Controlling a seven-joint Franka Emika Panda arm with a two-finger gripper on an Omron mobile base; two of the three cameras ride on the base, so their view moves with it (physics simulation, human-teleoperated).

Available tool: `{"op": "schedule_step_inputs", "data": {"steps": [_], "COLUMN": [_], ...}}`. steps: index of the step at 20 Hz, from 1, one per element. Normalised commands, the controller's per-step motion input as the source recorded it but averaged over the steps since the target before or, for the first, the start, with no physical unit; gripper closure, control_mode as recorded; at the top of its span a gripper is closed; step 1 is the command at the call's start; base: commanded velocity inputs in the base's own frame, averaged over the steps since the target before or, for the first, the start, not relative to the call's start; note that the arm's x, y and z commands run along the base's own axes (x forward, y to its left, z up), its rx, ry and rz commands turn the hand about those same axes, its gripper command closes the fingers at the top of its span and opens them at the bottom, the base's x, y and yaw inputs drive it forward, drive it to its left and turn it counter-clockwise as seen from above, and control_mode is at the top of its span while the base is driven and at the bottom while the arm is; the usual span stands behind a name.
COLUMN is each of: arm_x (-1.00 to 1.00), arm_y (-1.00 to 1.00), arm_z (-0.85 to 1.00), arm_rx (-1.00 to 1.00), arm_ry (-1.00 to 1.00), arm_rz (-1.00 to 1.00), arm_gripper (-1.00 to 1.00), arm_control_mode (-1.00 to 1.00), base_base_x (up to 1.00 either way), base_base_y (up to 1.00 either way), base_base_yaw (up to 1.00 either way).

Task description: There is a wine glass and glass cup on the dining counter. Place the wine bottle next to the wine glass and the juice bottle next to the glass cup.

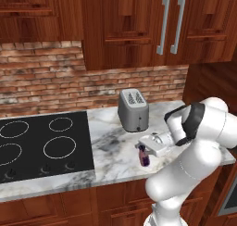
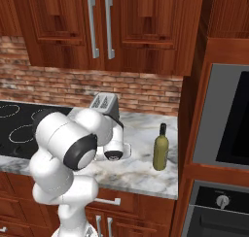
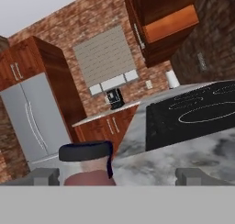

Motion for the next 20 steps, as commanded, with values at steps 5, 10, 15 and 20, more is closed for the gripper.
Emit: {"op": "schedule_step_inputs", "data": {"steps": [5,10,15,20], "arm_x": [-0.19,-0.47,-0.36,-0.28], "arm_y": [0.08,-0.11,-0.25,-0.22], "arm_z": [0.0,0.11,0.85,1.0], "arm_rx": [-0.01,0.0,0.0,0.01], "arm_ry": [-0.02,-0.03,-0.03,-0.07], "arm_rz": [0.0,0.0,0.0,0.0], "arm_gripper": [1.0,1.0,1.0,1.0], "arm_control_mode": [-1.0,-1.0,-1.0,-1.0], "base_base_x": [0.0,0.0,0.0,0.0], "base_base_y": [0.0,0.0,0.0,0.0], "base_base_yaw": [0.0,0.0,0.0,0.0]}}
